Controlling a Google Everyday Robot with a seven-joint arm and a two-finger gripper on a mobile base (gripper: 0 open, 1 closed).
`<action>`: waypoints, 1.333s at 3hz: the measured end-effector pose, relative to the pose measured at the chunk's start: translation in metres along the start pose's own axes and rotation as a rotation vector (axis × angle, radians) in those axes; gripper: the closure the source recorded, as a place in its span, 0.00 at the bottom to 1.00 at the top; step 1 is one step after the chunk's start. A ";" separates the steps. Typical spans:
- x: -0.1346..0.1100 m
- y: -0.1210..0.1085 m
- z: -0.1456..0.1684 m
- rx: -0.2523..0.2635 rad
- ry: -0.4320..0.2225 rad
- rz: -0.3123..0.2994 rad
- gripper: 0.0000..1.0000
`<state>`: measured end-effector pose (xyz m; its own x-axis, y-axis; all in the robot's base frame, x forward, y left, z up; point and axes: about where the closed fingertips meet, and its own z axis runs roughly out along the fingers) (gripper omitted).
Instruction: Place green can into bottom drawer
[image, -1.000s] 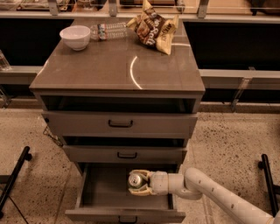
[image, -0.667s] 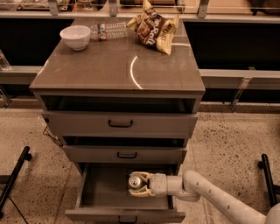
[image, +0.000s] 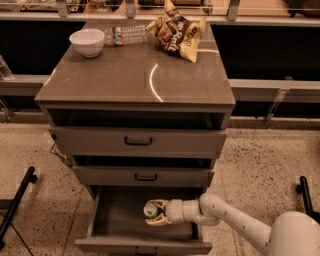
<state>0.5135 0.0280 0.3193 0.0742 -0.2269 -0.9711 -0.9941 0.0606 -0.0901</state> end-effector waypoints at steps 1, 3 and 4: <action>0.028 -0.004 0.012 -0.011 0.024 0.024 1.00; 0.068 -0.007 0.026 -0.008 0.058 0.063 1.00; 0.081 -0.007 0.027 0.006 0.063 0.077 1.00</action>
Offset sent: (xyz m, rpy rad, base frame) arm 0.0187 0.0046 -0.0885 -0.0799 0.0823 -0.0141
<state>0.5284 0.0358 0.2347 -0.0083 -0.2824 -0.9593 -0.9962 0.0858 -0.0166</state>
